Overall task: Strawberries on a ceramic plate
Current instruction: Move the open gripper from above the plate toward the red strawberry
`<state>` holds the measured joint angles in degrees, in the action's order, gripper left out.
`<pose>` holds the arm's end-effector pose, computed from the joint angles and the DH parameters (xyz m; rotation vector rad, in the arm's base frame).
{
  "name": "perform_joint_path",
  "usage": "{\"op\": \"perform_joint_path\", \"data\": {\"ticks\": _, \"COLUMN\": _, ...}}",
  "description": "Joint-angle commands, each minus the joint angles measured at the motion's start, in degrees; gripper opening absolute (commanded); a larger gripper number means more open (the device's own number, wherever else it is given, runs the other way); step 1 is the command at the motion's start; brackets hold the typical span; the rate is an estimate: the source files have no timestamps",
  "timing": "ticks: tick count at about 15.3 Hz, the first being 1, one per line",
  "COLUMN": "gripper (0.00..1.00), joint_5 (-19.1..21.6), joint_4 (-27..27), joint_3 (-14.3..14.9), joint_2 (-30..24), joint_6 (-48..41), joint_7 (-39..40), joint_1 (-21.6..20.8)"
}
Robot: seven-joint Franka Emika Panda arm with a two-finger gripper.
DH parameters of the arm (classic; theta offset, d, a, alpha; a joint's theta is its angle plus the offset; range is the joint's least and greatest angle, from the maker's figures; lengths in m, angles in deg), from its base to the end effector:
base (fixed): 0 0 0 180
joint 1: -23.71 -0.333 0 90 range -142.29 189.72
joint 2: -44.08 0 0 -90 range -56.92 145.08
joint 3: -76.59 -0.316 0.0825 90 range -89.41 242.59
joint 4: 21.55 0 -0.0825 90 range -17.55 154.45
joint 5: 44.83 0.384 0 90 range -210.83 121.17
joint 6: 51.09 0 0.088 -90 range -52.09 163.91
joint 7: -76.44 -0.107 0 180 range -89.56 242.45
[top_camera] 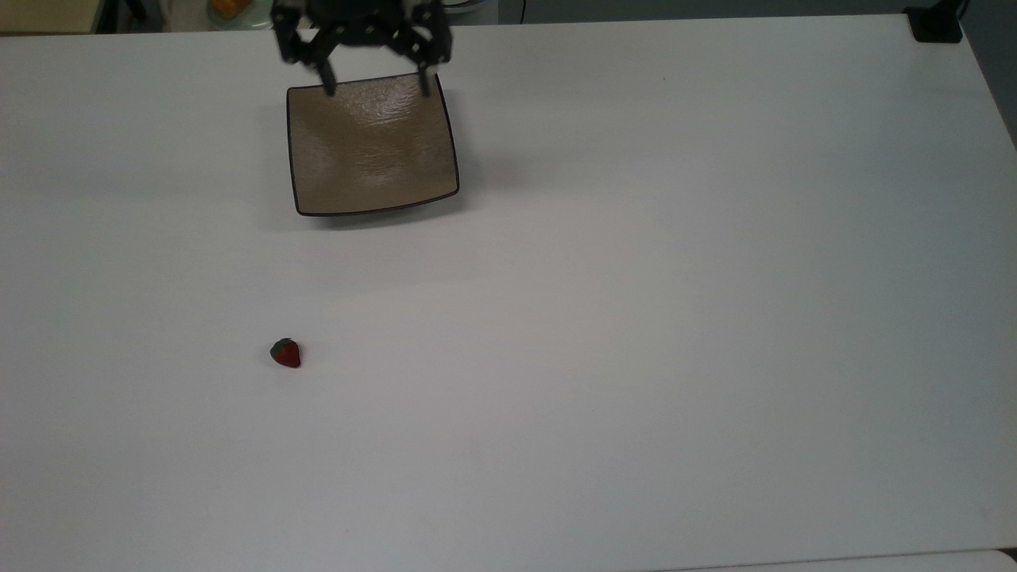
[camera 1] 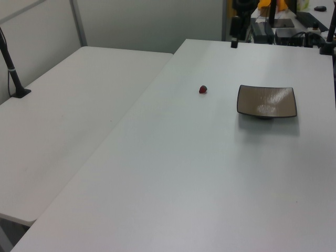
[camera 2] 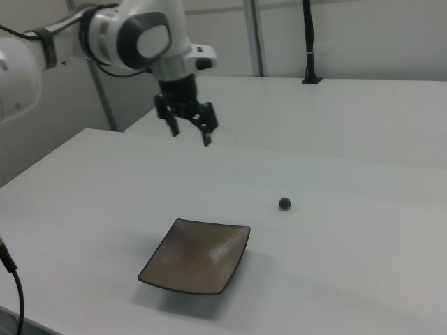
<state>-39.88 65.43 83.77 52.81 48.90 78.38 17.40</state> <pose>0.6154 0.0040 0.5774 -3.0744 -0.0139 -0.1192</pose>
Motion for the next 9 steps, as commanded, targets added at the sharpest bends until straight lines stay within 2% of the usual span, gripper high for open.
{"op": "perform_joint_path", "data": {"ticks": 1, "gripper": 1.00, "joint_5": -0.56, "joint_4": -2.43, "joint_3": 0.47, "joint_2": 6.02, "joint_6": 7.92, "joint_7": 2.54, "joint_1": 2.44}}
{"op": "perform_joint_path", "data": {"ticks": 5, "gripper": 1.00, "joint_5": -0.47, "joint_4": -2.60, "joint_3": 0.47, "joint_2": 12.44, "joint_6": 20.05, "joint_7": 2.46, "joint_1": 5.34}}
{"op": "perform_joint_path", "data": {"ticks": 9, "gripper": 1.00, "joint_5": -0.38, "joint_4": -2.60, "joint_3": 0.47, "joint_2": 17.36, "joint_6": 29.01, "joint_7": 2.28, "joint_1": 6.14}}
